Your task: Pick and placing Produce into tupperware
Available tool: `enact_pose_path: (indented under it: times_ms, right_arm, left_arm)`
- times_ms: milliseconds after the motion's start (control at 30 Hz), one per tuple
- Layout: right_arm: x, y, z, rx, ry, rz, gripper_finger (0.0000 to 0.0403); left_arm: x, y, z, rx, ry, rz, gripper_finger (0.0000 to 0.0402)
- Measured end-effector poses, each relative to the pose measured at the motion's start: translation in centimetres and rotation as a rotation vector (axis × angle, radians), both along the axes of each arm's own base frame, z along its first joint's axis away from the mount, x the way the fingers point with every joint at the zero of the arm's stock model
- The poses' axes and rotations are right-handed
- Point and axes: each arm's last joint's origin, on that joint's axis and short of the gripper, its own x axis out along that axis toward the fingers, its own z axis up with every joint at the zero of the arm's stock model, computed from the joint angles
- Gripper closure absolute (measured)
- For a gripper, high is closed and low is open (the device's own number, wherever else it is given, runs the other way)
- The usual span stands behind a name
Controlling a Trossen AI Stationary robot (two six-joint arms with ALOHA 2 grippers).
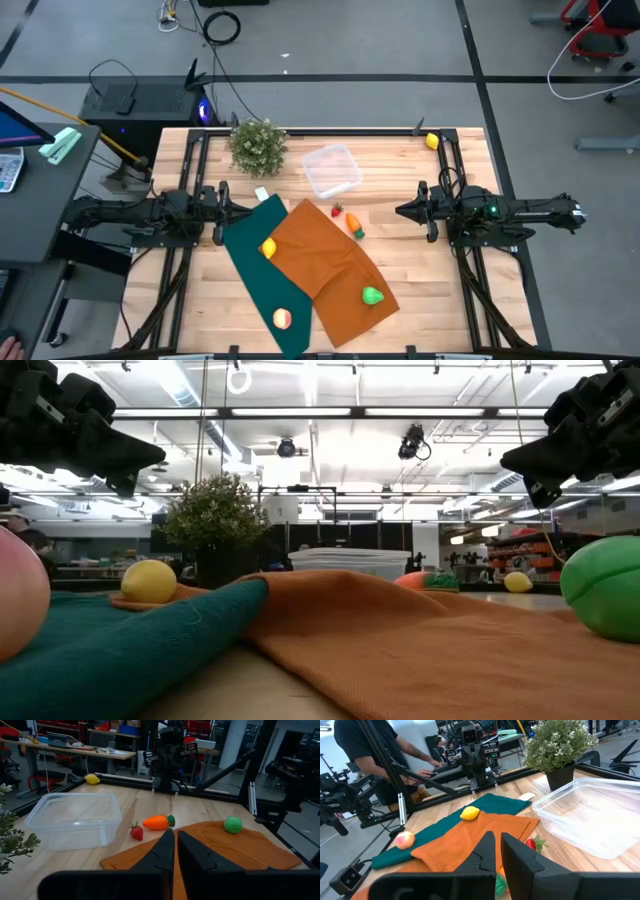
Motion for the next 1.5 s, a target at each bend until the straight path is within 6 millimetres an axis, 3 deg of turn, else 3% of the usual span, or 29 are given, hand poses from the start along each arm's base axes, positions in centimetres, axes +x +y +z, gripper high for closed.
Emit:
enact_pose_path:
  times_ms: [1500]
  right_arm:
    - [0.00, 0.00, 0.02, 0.000, -0.001, 0.000, 0.0402]
  left_arm:
    - [0.00, 0.00, 0.00, 0.000, 0.000, 0.000, 0.0372]
